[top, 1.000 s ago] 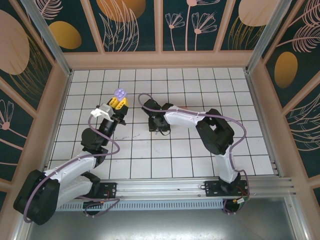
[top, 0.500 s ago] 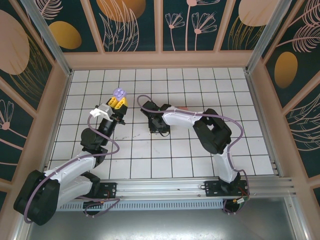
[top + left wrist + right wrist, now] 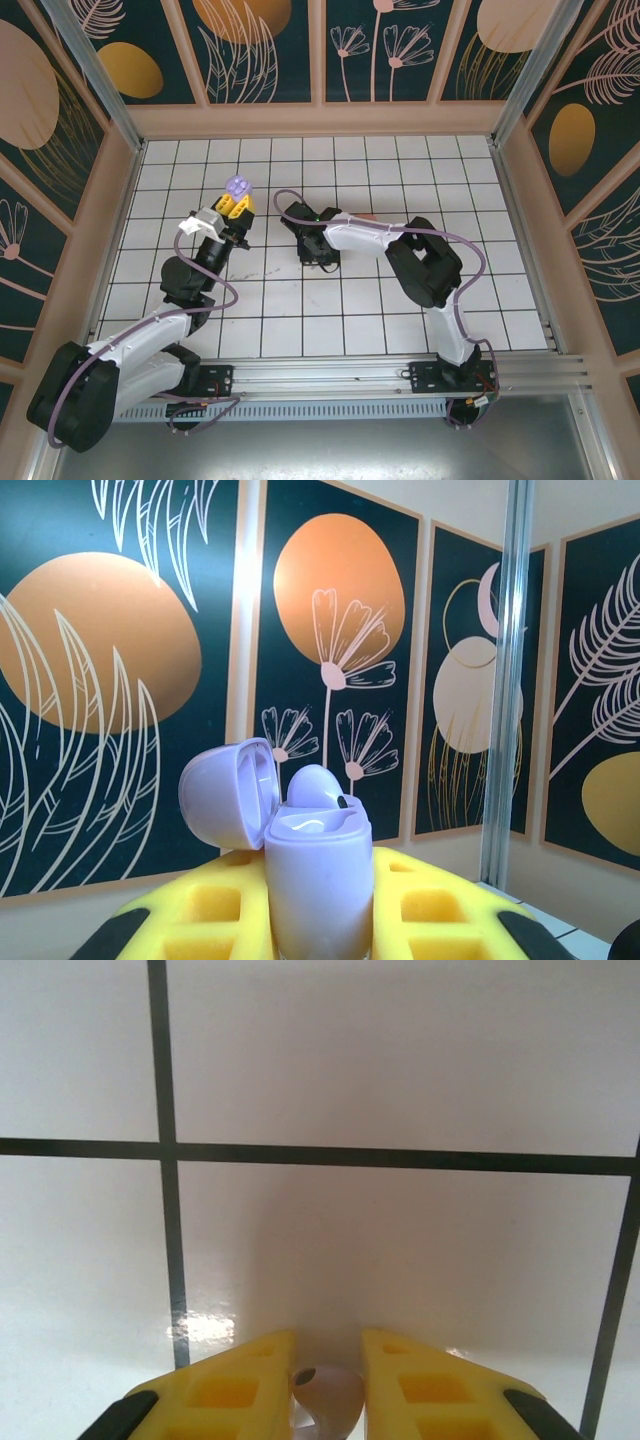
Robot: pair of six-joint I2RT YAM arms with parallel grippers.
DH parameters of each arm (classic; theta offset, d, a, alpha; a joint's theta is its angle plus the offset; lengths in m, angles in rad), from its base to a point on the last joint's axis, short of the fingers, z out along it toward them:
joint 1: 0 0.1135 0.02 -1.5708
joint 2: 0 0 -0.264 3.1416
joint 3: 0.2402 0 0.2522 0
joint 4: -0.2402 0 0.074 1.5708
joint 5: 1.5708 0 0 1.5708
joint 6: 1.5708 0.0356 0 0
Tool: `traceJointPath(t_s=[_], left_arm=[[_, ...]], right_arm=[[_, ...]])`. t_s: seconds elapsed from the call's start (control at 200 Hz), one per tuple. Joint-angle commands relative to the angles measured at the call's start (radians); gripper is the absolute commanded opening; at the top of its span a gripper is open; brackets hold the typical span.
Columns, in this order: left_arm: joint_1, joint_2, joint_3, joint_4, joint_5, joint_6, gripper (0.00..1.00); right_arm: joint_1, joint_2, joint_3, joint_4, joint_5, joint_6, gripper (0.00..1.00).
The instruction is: Insert wireless bluetooth earbuds into charging case
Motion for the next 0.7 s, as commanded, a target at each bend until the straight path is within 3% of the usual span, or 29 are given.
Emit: traceJointPath(t_s=[0.0,0.28,0.505,0.696], left_arm=[[0.006,-0.021,0.016,0.001,0.027,-0.014,0.00],[0.006,-0.023,0.036,-0.043,0.092,-0.013,0.00],[0.006,-0.004,0.081,-0.116,0.307,0.003,0.00],[0.006,0.047,0.139,-0.192,0.459,0.012,0.00]], right_arm=[[0.011,-0.067,-0.002,0.026,0.028,0.009,0.21],[0.007,-0.246,-0.033,0.037,0.111,-0.016,0.19],[0.009,-0.451,-0.020,0.058,0.161,-0.117,0.19],[0.031,-0.602,0.017,0.102,0.173,-0.291,0.20]])
